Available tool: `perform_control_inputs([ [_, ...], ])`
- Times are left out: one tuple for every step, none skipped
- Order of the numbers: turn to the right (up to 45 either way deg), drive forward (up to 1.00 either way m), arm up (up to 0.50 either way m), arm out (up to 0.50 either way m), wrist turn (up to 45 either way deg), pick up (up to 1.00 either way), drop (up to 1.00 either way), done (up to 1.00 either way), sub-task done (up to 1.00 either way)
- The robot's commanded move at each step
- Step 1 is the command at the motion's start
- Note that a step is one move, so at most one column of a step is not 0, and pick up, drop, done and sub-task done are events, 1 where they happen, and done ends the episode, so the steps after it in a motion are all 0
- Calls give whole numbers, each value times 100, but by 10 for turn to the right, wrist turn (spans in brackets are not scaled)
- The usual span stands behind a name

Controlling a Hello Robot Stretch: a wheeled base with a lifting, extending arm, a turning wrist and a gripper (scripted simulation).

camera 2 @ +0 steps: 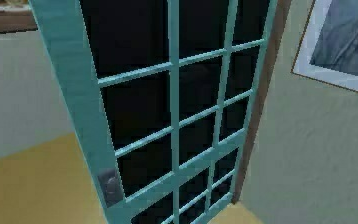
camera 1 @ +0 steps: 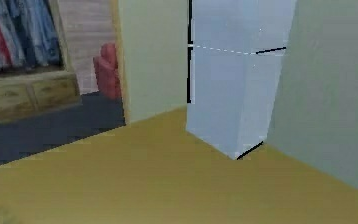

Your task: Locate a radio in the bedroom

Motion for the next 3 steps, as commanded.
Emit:
perform_control_inputs([
  [0, 60, 0, 0, 0, 0, 0, 0, 0],
  [450, 0, 0, 0, 0, 0, 0, 0, 0],
  [0, 15, 0, 0, 0, 0, 0, 0, 0],
])
